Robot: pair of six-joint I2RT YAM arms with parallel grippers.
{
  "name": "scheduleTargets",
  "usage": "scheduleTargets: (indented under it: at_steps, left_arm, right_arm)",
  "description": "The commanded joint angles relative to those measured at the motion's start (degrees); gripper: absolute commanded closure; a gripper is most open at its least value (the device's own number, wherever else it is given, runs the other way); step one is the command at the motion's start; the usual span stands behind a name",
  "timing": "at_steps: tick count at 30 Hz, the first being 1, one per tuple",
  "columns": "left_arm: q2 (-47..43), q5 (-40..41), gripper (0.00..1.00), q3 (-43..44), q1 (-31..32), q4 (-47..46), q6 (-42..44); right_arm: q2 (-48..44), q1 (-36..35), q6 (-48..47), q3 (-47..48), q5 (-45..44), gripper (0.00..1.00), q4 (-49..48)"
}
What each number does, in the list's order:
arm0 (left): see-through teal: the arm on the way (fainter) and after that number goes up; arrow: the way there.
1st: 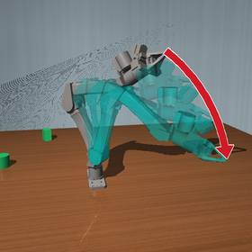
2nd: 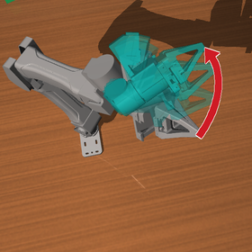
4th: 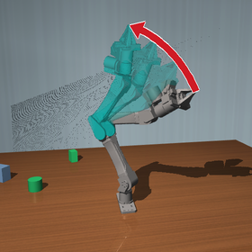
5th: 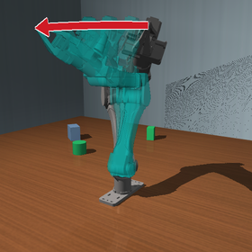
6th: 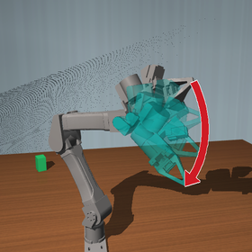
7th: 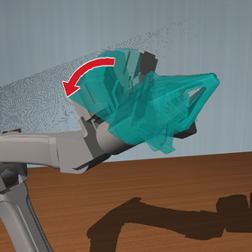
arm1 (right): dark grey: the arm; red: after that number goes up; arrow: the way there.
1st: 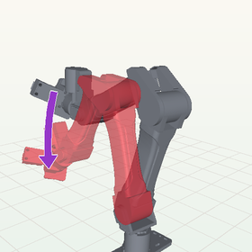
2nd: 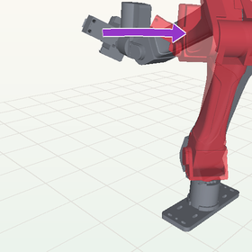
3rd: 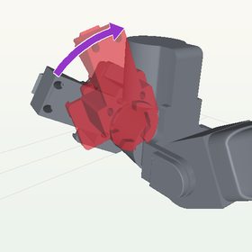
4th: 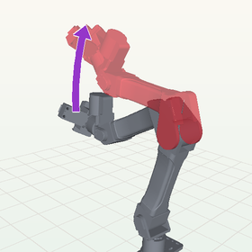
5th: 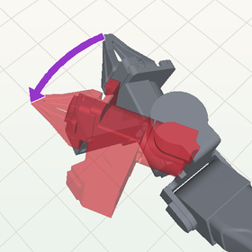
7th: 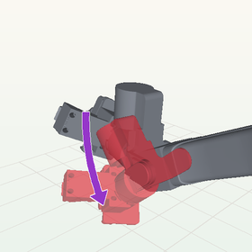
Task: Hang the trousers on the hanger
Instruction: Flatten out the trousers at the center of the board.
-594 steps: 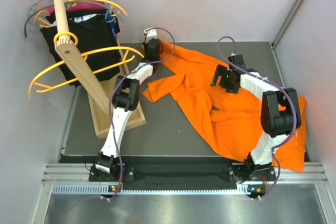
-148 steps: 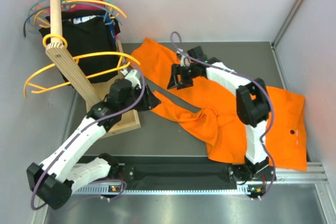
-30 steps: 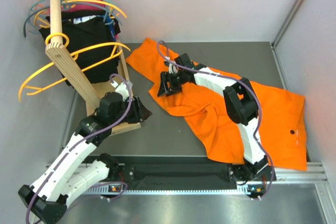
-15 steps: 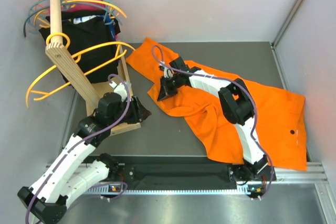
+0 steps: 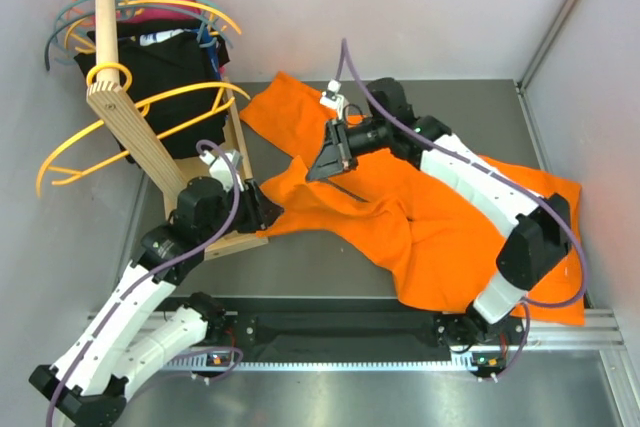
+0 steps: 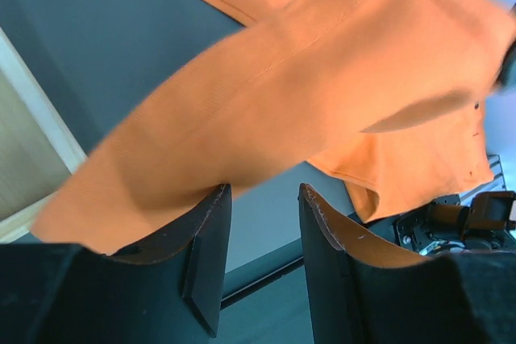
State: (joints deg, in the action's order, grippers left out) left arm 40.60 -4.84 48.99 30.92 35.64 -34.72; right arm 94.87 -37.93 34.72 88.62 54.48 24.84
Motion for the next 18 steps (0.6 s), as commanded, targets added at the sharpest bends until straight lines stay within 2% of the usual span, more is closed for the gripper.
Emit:
scheduleTargets:
  at_steps: [1,3,5,8,9,12,13,15,16,18]
  left_arm:
    - [0.4,0.7,0.56,2.4,0.0,-1.5,1.0]
    - [2.1,-2.2,0.55,2.7,0.0,-1.6,1.7]
    - [3.8,-3.6,0.56,3.0,0.0,-0.7,1.8]
    - [6.6,-4.1,0.56,2.9,0.3,1.1,2.3]
    - [6.8,-3.5,0.56,2.3,0.8,1.1,2.4]
    - [5.2,-2.5,0.55,-0.4,1.1,2.1,2.4]
    - [4.4,-2.4,0.55,-1.2,1.1,2.2,2.3]
    - [1.4,-2.2,0.54,-3.1,1.1,2.4,-0.2]
    - [0.5,-2.5,0.54,-3.7,1.1,2.2,-1.0]
    - [-1.7,-3.3,0.54,-6.3,1.2,2.2,-4.1]
  right_arm:
    - [3.4,6.2,0.7,0.8,-3.1,0.96,-0.8]
    - [6.9,10.0,-2.8,3.8,-5.4,0.95,-2.6]
    - [15.0,13.7,-5.2,8.0,-7.0,0.94,-3.3]
    - [27.4,17.6,-7.4,19.7,-11.0,0.92,-3.5]
    - [34.5,18.6,-6.9,27.0,-10.7,0.83,-3.7]
    - [44.9,21.4,-2.2,41.7,-7.9,0.66,-4.3]
    - [49.1,21.8,-1.2,43.9,-7.6,0.54,-4.2]
    - [49.6,22.5,0.6,43.7,-8.2,0.4,-4.1]
    - [46.5,22.4,-0.1,41.5,-9.1,0.33,-4.1]
    - [38.5,22.2,-2.5,32.6,-14.0,0.27,-4.2]
